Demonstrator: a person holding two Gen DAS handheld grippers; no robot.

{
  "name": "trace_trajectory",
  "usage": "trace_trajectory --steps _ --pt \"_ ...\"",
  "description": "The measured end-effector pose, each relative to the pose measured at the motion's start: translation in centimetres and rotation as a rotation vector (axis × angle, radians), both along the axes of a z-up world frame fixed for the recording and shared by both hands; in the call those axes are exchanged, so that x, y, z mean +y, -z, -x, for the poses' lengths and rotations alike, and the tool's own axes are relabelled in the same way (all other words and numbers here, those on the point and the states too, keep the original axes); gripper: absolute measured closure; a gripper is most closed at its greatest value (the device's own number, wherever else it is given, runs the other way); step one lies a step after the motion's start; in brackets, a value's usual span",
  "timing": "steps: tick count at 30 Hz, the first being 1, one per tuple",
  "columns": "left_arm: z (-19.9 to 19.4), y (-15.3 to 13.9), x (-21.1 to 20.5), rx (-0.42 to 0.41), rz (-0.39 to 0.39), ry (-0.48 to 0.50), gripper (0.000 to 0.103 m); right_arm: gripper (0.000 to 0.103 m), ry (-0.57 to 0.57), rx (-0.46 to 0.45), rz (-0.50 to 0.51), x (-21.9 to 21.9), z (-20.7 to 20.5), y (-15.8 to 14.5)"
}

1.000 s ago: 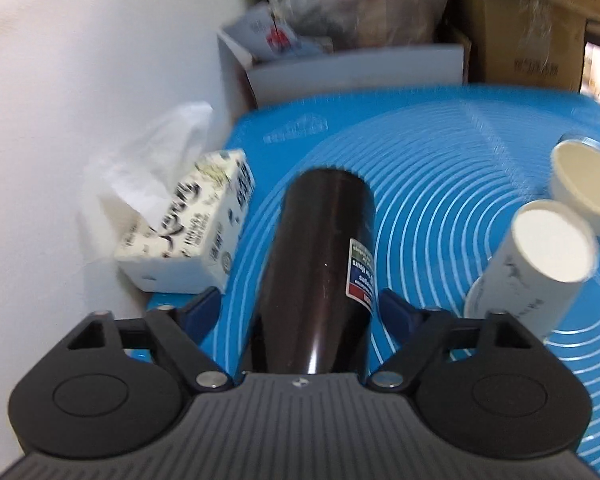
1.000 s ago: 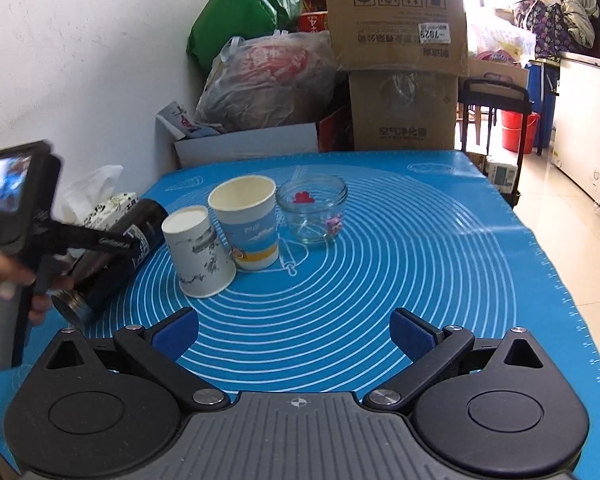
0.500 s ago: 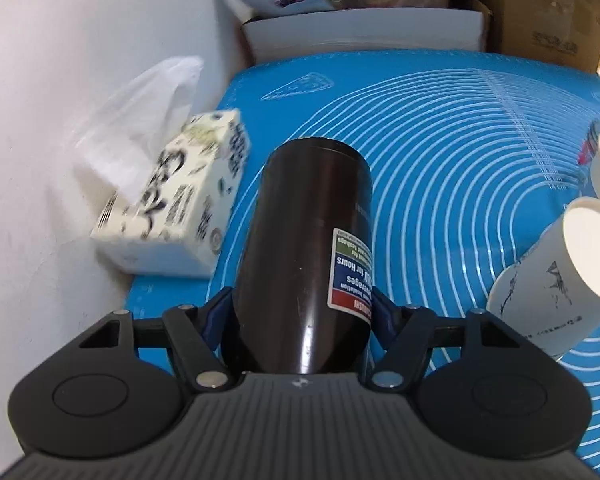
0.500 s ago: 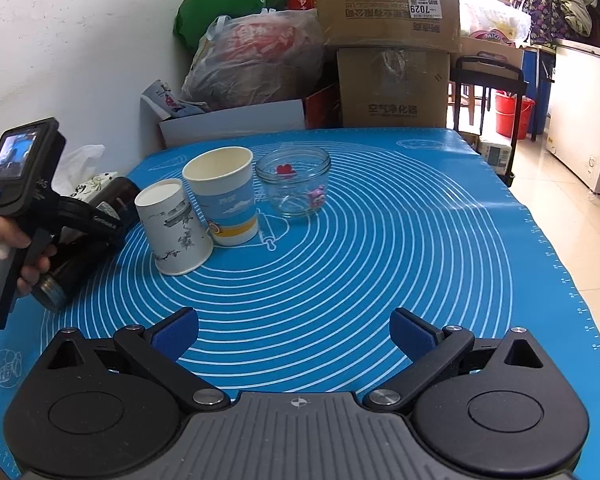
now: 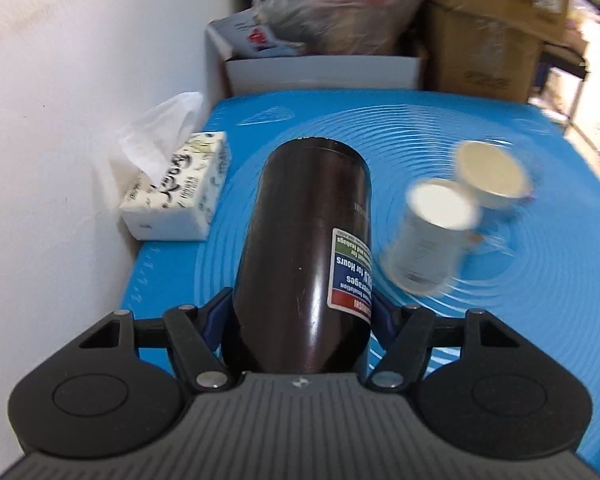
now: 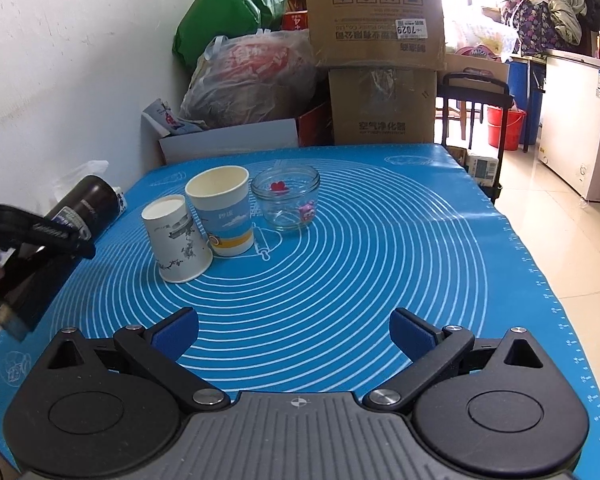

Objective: Flip cup upside down
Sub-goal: 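Lift the black thermos with the left tool and carry it toward the right tool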

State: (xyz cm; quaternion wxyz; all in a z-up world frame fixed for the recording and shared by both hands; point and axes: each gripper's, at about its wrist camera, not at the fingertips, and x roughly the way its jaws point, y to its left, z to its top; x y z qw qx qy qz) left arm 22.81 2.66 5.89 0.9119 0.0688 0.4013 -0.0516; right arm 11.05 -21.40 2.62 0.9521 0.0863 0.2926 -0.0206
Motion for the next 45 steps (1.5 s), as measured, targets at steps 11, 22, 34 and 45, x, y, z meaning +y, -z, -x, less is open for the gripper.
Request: trace_trajectory --steps 11,22,34,45 --pt "7.2 0.6 -6.4 0.039 0.090 0.131 0.034 0.000 0.039 0.004 0.015 -1.6 3.4 -0.8" --pt "5.8 5.0 -13.1 0.135 0.069 0.178 0.034 0.000 0.096 0.043 0.007 -4.5 3.7 0.5" --pt "5.4 6.1 -13.8 0.139 0.058 0.179 0.033 0.000 0.096 0.086 -0.007 -5.0 2.5 2.5" --pt "6.6 3.6 -12.7 0.046 0.079 0.154 0.015 0.000 0.098 0.077 0.003 -4.4 3.0 1.7"
